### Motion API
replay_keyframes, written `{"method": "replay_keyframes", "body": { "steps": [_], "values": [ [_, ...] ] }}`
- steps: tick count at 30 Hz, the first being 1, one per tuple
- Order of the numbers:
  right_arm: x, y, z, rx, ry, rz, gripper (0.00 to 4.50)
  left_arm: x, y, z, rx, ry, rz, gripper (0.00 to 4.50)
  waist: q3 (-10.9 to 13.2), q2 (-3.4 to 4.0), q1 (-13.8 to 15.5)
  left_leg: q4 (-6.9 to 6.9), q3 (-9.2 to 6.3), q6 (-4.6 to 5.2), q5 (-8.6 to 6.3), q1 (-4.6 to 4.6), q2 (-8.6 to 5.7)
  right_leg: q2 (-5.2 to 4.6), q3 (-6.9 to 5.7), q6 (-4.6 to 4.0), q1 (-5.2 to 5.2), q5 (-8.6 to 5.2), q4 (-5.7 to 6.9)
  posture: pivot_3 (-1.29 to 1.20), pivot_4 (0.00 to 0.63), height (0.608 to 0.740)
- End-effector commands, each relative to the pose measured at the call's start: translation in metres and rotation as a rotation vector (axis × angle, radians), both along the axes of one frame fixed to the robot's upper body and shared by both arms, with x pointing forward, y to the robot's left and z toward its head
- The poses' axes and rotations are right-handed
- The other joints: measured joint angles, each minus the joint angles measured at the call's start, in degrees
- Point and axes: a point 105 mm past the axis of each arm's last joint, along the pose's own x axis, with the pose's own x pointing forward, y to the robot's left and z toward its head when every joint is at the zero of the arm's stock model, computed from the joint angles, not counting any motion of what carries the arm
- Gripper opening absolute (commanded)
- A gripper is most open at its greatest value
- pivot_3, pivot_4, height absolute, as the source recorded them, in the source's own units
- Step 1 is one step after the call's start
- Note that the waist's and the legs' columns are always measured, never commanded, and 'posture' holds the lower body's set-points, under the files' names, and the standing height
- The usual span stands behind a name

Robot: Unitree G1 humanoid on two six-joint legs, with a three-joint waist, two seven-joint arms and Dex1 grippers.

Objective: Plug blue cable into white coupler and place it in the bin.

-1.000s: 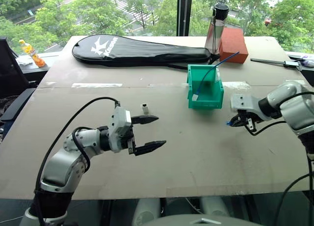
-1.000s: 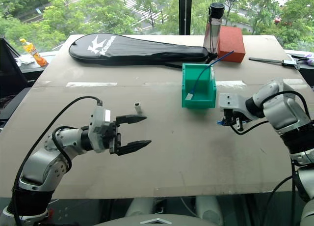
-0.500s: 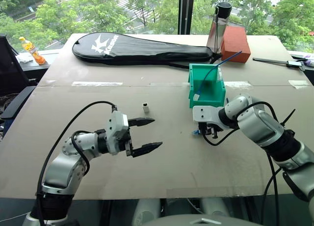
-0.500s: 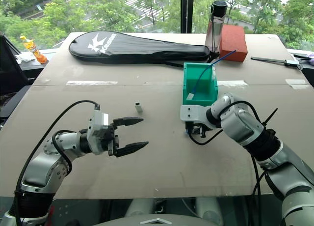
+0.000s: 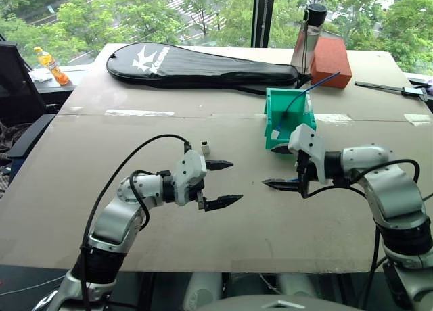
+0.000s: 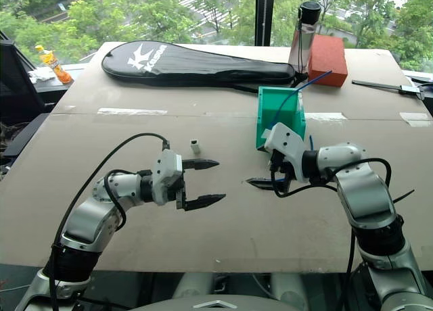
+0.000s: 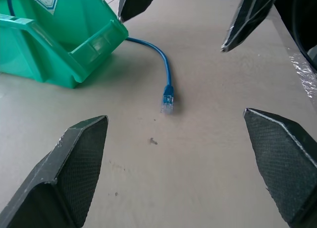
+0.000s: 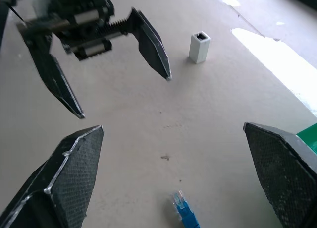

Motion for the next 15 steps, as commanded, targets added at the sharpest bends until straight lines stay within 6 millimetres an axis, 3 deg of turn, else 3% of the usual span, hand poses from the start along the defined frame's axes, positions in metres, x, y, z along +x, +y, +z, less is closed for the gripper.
{"method": "replay_keyframes", "body": {
  "steps": [1,5,11,15],
  "values": [
    [-0.016,-0.023,0.012,0.043,-0.122,-0.045,4.48,0.011,-0.016,-0.005,0.034,-0.008,-0.022,4.5,0.0,0.0,-0.26,0.02,0.03,0.01,-0.01,0.05,-0.01,0.0,0.02,0.0,0.05,0.0,-0.05,0.0,0.15,0.74],
    [-0.036,-0.048,-0.001,0.02,-0.094,-0.037,4.48,0.022,-0.034,-0.008,0.026,0.002,-0.031,4.5,0.01,-0.01,-0.58,0.05,0.05,0.04,-0.01,0.16,-0.05,0.03,0.07,0.0,0.12,-0.01,-0.04,0.0,0.15,0.74],
    [-0.049,-0.104,-0.017,-0.101,-0.098,-0.162,4.48,0.031,-0.054,-0.026,0.109,-0.042,-0.068,4.5,0.01,-0.02,-0.47,0.04,0.02,0.03,0.0,0.29,-0.03,0.23,0.11,-0.02,0.14,-0.02,0.04,0.0,0.15,0.74],
    [-0.059,-0.119,-0.021,-0.128,-0.103,-0.231,4.48,0.036,-0.058,-0.037,0.126,-0.047,-0.062,4.5,0.0,-0.02,-0.35,0.04,0.02,0.03,0.0,0.29,-0.02,0.22,0.13,-0.02,0.14,-0.02,0.04,0.0,0.15,0.74]
  ]
}}
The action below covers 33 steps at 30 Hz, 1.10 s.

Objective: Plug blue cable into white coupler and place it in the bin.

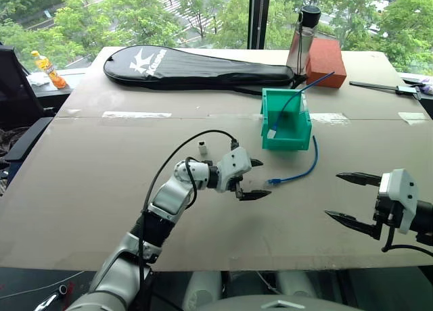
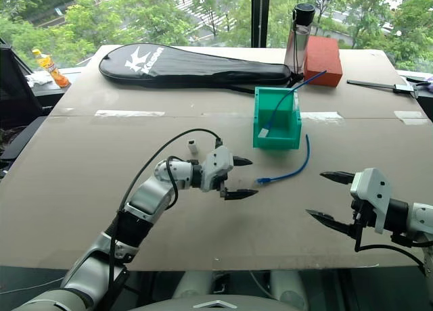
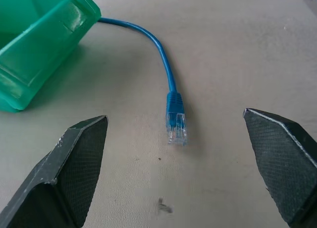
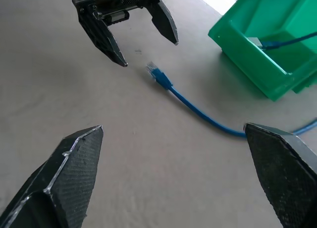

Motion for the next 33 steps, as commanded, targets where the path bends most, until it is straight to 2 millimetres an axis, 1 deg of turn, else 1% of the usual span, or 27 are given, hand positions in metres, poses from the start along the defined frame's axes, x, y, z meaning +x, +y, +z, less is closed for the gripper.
{"method": "replay_keyframes", "body": {
  "steps": [1,3,6,7,8,9,11,13,14,17,19,21,23,25,29,32,33],
  "values": [
    [-0.008,-0.008,0.01,-0.014,-0.065,-0.041,4.48,0.005,-0.008,0.0,-0.003,-0.045,-0.009,4.5,-0.01,0.01,0.02,0.0,0.0,0.0,0.0,-0.02,0.01,-0.01,0.0,0.0,0.0,0.0,-0.01,0.0,0.15,0.74],
    [-0.013,-0.01,0.008,-0.021,-0.062,-0.059,4.48,0.007,-0.011,-0.005,0.002,-0.051,-0.014,4.5,0.0,0.0,0.02,0.01,0.01,0.0,0.0,-0.03,0.01,-0.08,0.01,0.0,0.0,0.0,-0.02,0.0,0.15,0.74],
    [-0.018,-0.01,0.008,-0.013,-0.067,-0.093,4.5,0.006,-0.014,-0.012,0.006,-0.046,-0.037,3.67,-0.01,-0.01,0.04,0.02,0.03,0.01,-0.01,-0.05,0.01,-0.13,0.04,-0.01,0.0,-0.01,-0.03,0.0,0.15,0.74],
    [-0.019,-0.01,0.008,-0.011,-0.069,-0.104,4.5,0.005,-0.016,-0.013,0.005,-0.044,-0.044,3.18,-0.02,-0.01,0.04,0.02,0.02,0.01,-0.01,-0.04,0.01,-0.13,0.04,-0.08,0.01,-0.05,-0.03,0.0,0.15,0.74],
    [-0.022,-0.01,0.006,-0.009,-0.063,-0.118,4.5,0.005,-0.018,-0.014,0.003,-0.042,-0.053,2.8,-0.03,0.01,0.05,0.02,0.02,0.01,-0.01,-0.04,0.01,-0.13,0.04,-0.14,0.01,-0.09,-0.03,0.0,0.15,0.74],
    [-0.024,-0.011,0.005,-0.009,-0.057,-0.126,4.5,0.005,-0.019,-0.015,0.003,-0.042,-0.062,2.14,-0.03,0.01,0.11,0.02,0.01,0.01,-0.01,-0.03,0.02,-0.13,0.03,-0.18,0.01,-0.11,-0.03,0.0,0.15,0.74],
    [-0.028,-0.011,0.001,-0.012,-0.047,-0.137,4.5,0.005,-0.02,-0.016,0.001,-0.041,-0.071,1.26,-0.04,0.01,0.13,0.02,0.0,0.01,-0.01,-0.03,0.02,-0.14,0.01,-0.19,0.02,-0.12,-0.02,0.0,0.15,0.74],
    [-0.031,-0.012,-0.003,-0.017,-0.033,-0.155,4.5,0.004,-0.019,-0.017,0.003,-0.04,-0.085,0.2,-0.06,0.01,0.15,0.02,-0.01,0.01,-0.01,-0.02,0.02,-0.15,0.02,-0.19,0.04,-0.12,-0.02,0.0,0.15,0.74],
    [-0.032,-0.013,-0.004,-0.018,-0.03,-0.16,4.5,0.003,-0.019,-0.017,0.003,-0.041,-0.091,0.05,-0.07,0.02,0.12,0.02,-0.01,0.01,-0.01,-0.02,0.02,-0.16,0.01,-0.19,0.04,-0.12,-0.03,0.0,0.15,0.74],
    [-0.033,-0.012,-0.006,0.0,-0.028,-0.181,4.5,0.001,-0.017,-0.015,-0.009,-0.045,-0.11,0.05,-0.07,0.01,0.07,0.02,0.0,0.02,-0.01,0.0,0.03,-0.17,0.02,-0.19,0.05,-0.12,-0.03,0.0,0.15,0.74],
    [-0.032,-0.01,-0.007,0.028,-0.018,-0.202,4.5,-0.002,-0.016,-0.01,-0.037,-0.058,-0.129,0.05,-0.07,0.01,0.06,0.02,-0.01,0.02,-0.01,0.0,0.04,-0.17,0.02,-0.19,0.04,-0.12,-0.03,0.0,0.15,0.74],
    [-0.027,0.002,-0.005,0.132,-0.006,-0.227,4.5,-0.004,-0.016,0.011,-0.109,-0.097,-0.151,0.05,-0.06,0.0,-0.01,0.01,-0.01,0.02,-0.01,0.0,0.05,-0.16,0.01,-0.2,0.04,-0.12,-0.02,0.0,0.15,0.74],
    [-0.023,0.01,-0.004,0.207,0.017,-0.246,4.5,-0.006,-0.016,0.025,-0.154,-0.121,-0.165,0.05,-0.05,0.0,-0.07,0.01,-0.04,0.01,-0.01,-0.03,0.13,-0.13,-0.01,-0.21,0.01,-0.12,-0.02,0.0,0.15,0.74],
    [-0.017,0.024,-0.001,0.346,0.064,-0.273,4.5,-0.008,-0.018,0.044,-0.21,-0.163,-0.179,0.05,-0.05,-0.01,-0.04,0.01,-0.04,0.01,-0.01,-0.04,0.13,-0.15,-0.02,-0.22,0.01,-0.12,-0.01,0.0,0.15,0.74],
    [-0.009,0.064,0.011,0.66,0.214,-0.264,4.5,-0.01,-0.021,0.081,-0.315,-0.256,-0.18,0.05,-0.06,0.0,-0.02,0.02,-0.05,0.01,-0.01,-0.05,0.13,-0.2,-0.02,-0.22,0.02,-0.11,0.0,0.0,0.15,0.74],
    [0.0,0.089,0.023,0.83,0.282,-0.235,4.5,-0.009,-0.021,0.096,-0.356,-0.321,-0.16,0.05,-0.06,-0.01,-0.04,0.03,-0.06,0.01,-0.01,-0.06,0.1,-0.2,-0.02,-0.22,0.02,-0.11,0.0,0.0,0.15,0.74],
    [0.004,0.094,0.026,0.862,0.296,-0.234,4.24,-0.009,-0.021,0.098,-0.364,-0.337,-0.152,0.01,-0.06,-0.01,-0.02,0.03,-0.06,0.01,-0.01,-0.06,0.09,-0.19,0.0,-0.22,0.02,-0.11,0.0,0.0,0.15,0.74]
  ]
}}
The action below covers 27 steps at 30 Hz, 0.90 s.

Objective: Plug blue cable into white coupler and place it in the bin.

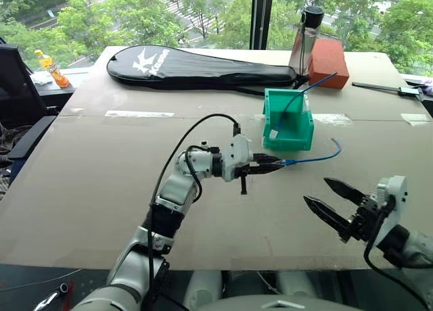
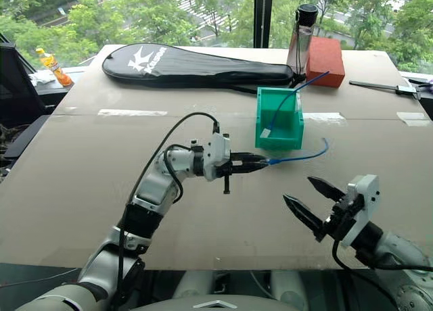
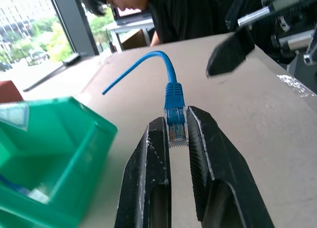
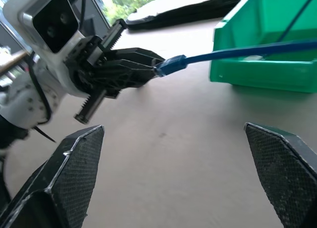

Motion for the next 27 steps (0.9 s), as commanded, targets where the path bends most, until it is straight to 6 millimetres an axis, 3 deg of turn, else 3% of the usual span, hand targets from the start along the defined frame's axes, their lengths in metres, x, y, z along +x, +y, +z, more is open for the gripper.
{"method": "replay_keyframes", "body": {
  "steps": [1,4,7,20,23,27],
  "values": [
    [0.007,0.018,0.018,0.128,0.008,0.008,3.98,-0.003,-0.002,0.02,-0.062,-0.094,0.004,0.0,0.0,0.0,0.03,0.0,0.01,0.0,0.0,0.0,-0.01,0.0,0.0,0.0,0.0,0.0,0.0,0.0,0.15,0.74],
    [0.025,0.023,0.036,0.265,-0.003,-0.026,2.79,-0.003,0.001,0.022,-0.079,-0.121,0.02,0.0,0.0,0.0,-0.04,0.0,0.0,0.0,0.0,-0.03,-0.04,0.02,0.0,0.02,0.0,0.01,-0.01,0.0,0.15,0.74],
    [0.035,0.022,0.044,0.346,0.01,-0.039,2.79,-0.002,0.003,0.023,-0.085,-0.133,0.037,0.0,0.0,-0.01,0.05,-0.01,-0.02,0.01,0.0,-0.04,-0.04,0.03,-0.03,0.22,0.0,0.13,-0.02,0.0,0.15,0.74],
    [0.048,0.026,0.041,0.381,0.055,-0.021,2.79,-0.006,0.006,0.025,-0.101,-0.156,0.054,0.0,0.0,-0.01,-0.04,-0.01,0.01,0.02,-0.01,-0.05,-0.01,0.06,-0.03,0.25,-0.01,0.13,-0.03,0.0,0.15,0.74],
    [0.05,0.027,0.041,0.387,0.056,-0.02,1.97,-0.006,0.006,0.025,-0.102,-0.156,0.055,0.0,0.0,-0.01,-0.09,-0.01,0.02,0.02,-0.01,-0.05,-0.01,0.05,-0.01,0.25,-0.01,0.13,-0.04,0.0,0.15,0.74],
    [0.05,0.028,0.039,0.379,0.06,-0.008,0.1,-0.008,0.005,0.025,-0.102,-0.159,0.051,0.0,0.0,-0.01,-0.08,-0.02,0.01,0.03,-0.01,-0.05,0.0,0.05,-0.03,0.25,-0.01,0.13,-0.04,0.0,0.15,0.74]
  ]
}}
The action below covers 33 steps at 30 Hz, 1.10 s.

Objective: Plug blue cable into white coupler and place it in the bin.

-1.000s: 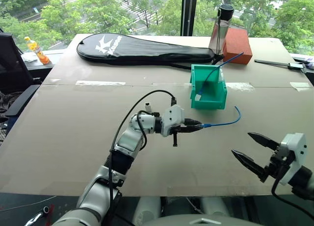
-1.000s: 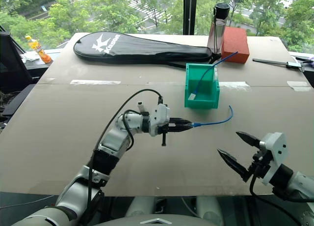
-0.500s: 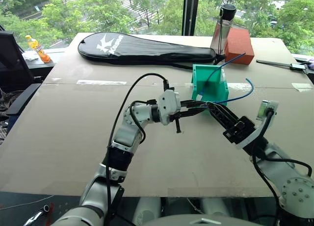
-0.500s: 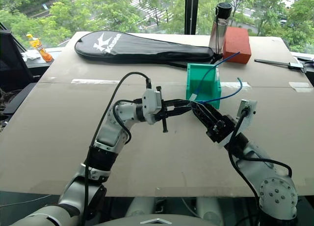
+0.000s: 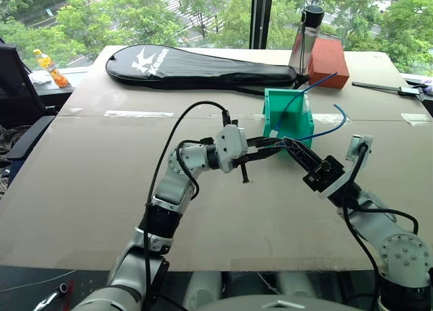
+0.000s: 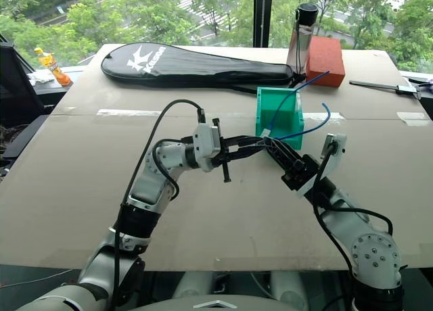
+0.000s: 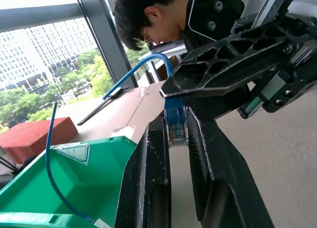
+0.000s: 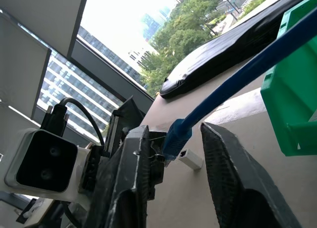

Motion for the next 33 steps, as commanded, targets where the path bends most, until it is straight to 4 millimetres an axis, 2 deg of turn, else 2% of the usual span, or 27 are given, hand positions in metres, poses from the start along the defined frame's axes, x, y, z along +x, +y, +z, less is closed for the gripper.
{"method": "replay_keyframes", "body": {
  "steps": [1,7,10,11,12,15,19,24,33],
  "values": [
    [-0.002,0.001,0.009,0.022,-0.039,0.02,0.04,-0.007,-0.002,0.011,-0.022,-0.059,-0.017,0.0,0.0,0.0,-0.01,0.0,0.0,0.0,0.0,0.0,0.0,0.0,0.01,0.0,0.0,0.0,0.0,0.0,0.15,0.74],
    [-0.002,0.001,0.01,0.021,-0.048,0.031,0.04,-0.008,0.004,0.008,-0.016,-0.034,-0.016,0.0,0.0,0.0,-0.03,0.0,0.01,0.0,0.0,0.0,0.0,0.0,0.01,0.0,0.0,0.0,0.0,0.0,0.15,0.74],
    [-0.002,0.001,0.01,0.015,-0.052,0.033,0.0,-0.002,0.015,0.008,-0.037,0.02,0.039,1.48,0.0,0.0,-0.05,-0.01,0.0,0.0,0.0,0.0,0.02,0.0,0.0,0.0,0.0,0.0,0.0,0.0,0.15,0.74],
    [-0.002,0.001,0.01,0.014,-0.053,0.033,0.0,0.002,0.022,0.008,-0.046,0.039,0.079,1.66,0.0,0.0,-0.06,-0.01,0.0,0.0,0.0,0.0,0.02,0.0,0.0,0.0,0.0,0.0,0.0,0.0,0.15,0.74],
    [-0.002,0.0,0.01,0.011,-0.056,0.03,0.0,0.006,0.031,0.006,-0.05,0.068,0.122,2.21,0.0,0.0,-0.17,-0.01,0.01,0.0,0.0,0.0,0.02,0.0,0.01,0.0,0.0,0.0,0.0,0.0,0.15,0.74],
    [-0.001,-0.001,0.009,0.0,-0.061,0.026,0.0,0.015,0.062,-0.003,-0.045,0.158,0.238,3.44,0.0,0.0,-0.6,-0.01,0.0,0.0,0.0,0.02,0.06,0.01,0.0,0.0,-0.01,0.0,0.01,0.0,0.15,0.74],
    [-0.001,-0.001,0.006,-0.015,-0.067,0.024,0.0,0.03,0.113,-0.017,-0.045,0.242,0.448,3.44,0.0,0.0,-1.12,-0.03,-0.01,0.0,0.0,0.01,0.08,-0.01,-0.02,0.0,-0.03,0.0,0.02,0.0,0.15,0.74],
    [0.0,0.004,0.002,-0.043,-0.087,0.032,0.0,0.04,0.156,-0.034,-0.068,0.327,0.622,3.44,0.0,0.0,-1.07,-0.03,0.01,0.0,0.0,0.0,0.05,-0.05,-0.03,0.0,-0.03,0.0,0.0,0.0,0.15,0.74],
    [0.0,0.01,0.003,-0.054,-0.107,0.05,0.0,0.048,0.176,-0.062,0.065,0.37,0.606,3.44,0.0,-0.01,-1.09,-0.04,0.03,0.0,0.0,0.0,0.05,-0.06,-0.03,-0.01,-0.04,-0.01,0.01,0.0,0.15,0.74]
  ]
}}
